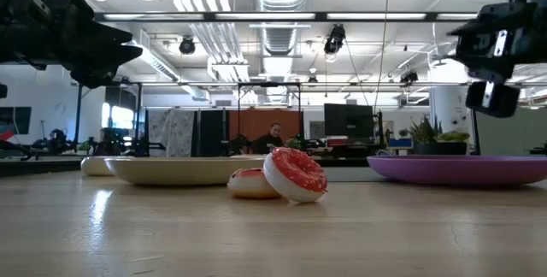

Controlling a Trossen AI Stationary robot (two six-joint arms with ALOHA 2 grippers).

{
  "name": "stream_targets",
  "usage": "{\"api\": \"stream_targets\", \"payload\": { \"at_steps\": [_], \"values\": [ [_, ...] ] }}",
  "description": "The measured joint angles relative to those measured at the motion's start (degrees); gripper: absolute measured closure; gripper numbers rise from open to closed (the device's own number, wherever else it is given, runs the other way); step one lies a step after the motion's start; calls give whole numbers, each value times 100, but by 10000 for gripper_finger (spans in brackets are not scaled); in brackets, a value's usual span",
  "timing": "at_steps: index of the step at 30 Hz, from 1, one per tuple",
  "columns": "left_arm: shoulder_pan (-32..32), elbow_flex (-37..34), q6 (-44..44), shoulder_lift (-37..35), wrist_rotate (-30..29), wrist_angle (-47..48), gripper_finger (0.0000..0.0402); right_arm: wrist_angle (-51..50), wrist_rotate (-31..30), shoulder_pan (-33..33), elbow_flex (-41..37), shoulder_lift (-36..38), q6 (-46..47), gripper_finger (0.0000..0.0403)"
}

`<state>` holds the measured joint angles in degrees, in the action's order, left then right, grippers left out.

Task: Pick & Place donuts
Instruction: Put the big pink donut on the purple plate

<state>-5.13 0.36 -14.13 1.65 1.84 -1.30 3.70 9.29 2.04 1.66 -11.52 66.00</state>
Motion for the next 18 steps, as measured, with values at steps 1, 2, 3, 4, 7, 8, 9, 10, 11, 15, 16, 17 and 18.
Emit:
{"api": "stream_targets", "payload": {
  "at_steps": [1, 2, 3, 4, 7, 8, 9, 10, 11, 15, 16, 17, 18],
  "values": [
    [2, 0, 0, 0, -2, 0, 271, -298, 7, 121, 125, -207, -95, 278],
    [2, 0, 0, 0, -1, 0, 271, -745, 16, 252, 299, -469, -195, 266],
    [0, 0, 0, 0, 0, 0, 271, -1243, 16, 377, 492, -742, -273, 255],
    [1, 0, 0, 0, -1, 0, 271, -1733, 16, 510, 682, -1027, -285, 243],
    [1, 0, 0, 0, 0, 0, 271, -2752, 0, 939, 1267, -1860, -276, 211],
    [0, 0, 0, 0, -1, 0, 271, -2973, -11, 1100, 1485, -2123, -274, 202],
    [2, 0, 0, 0, -2, 0, 271, -3241, -11, 1260, 1668, -2372, -276, 194],
    [0, 0, 0, 0, -2, 0, 271, -3562, -12, 1428, 1833, -2629, -281, 187],
    [1, 0, 0, 0, 0, 0, 271, -3851, -13, 1602, 1999, -2893, -284, 181],
    [0, 0, 0, 2, 0, 0, 271, -4510, -21, 2402, 2614, -3725, -318, 165],
    [2, 0, 0, 1, -1, 0, 271, -4589, -21, 2627, 2722, -3933, -333, 163],
    [2, 0, 0, 2, -2, 0, 271, -4650, -25, 2850, 2799, -4130, -340, 161],
    [2, 0, 0, 4, 1, 0, 271, -4687, -24, 3074, 2861, -4336, -339, 161]
  ]
}}
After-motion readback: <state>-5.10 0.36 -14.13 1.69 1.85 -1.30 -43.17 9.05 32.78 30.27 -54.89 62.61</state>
